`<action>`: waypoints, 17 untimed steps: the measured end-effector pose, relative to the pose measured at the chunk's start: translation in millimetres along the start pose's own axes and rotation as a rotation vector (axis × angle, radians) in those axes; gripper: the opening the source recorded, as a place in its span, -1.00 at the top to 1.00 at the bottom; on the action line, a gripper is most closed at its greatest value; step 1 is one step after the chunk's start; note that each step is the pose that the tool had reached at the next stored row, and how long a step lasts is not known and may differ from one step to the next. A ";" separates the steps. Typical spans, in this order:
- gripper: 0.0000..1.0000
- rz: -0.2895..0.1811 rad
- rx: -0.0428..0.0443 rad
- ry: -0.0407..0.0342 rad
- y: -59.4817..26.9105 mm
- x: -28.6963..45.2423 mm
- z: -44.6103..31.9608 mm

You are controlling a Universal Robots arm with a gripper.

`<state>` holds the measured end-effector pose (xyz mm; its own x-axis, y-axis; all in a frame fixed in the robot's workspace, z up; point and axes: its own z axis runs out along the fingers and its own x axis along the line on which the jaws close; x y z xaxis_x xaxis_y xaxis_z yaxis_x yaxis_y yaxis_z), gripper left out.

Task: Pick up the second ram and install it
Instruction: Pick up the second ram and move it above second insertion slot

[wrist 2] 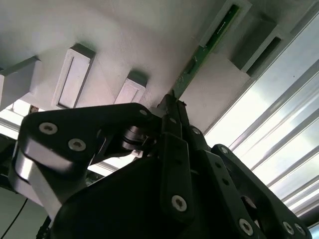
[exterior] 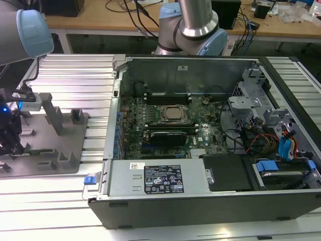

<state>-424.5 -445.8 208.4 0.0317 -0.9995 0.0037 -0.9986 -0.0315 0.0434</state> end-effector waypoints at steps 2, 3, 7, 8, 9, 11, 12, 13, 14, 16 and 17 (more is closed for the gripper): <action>0.82 0.000 0.0001 0.0000 0.0 0.0 -0.1; 0.82 0.000 0.0000 0.0001 0.0 0.0 -0.2; 0.82 0.006 0.0000 -0.0003 0.0 0.0 -0.3; 0.82 0.006 0.0000 -0.0002 0.0 0.0 -0.3; 0.82 0.007 -0.0002 -0.0001 0.0 0.0 -0.7; 0.82 0.007 -0.0003 -0.0001 0.2 0.1 -3.1; 0.82 0.007 -0.0001 -0.0002 0.3 0.0 -6.6; 0.82 0.007 0.0006 -0.0002 0.4 0.1 -10.8; 0.82 0.007 0.0009 -0.0002 0.5 0.1 -12.7; 0.82 0.007 0.0012 -0.0002 0.7 0.1 -16.5; 0.82 0.007 0.0013 -0.0002 0.8 0.1 -18.3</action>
<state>-424.5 -445.8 226.7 0.0242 -0.9997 0.0038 -0.9988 -0.0240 0.0421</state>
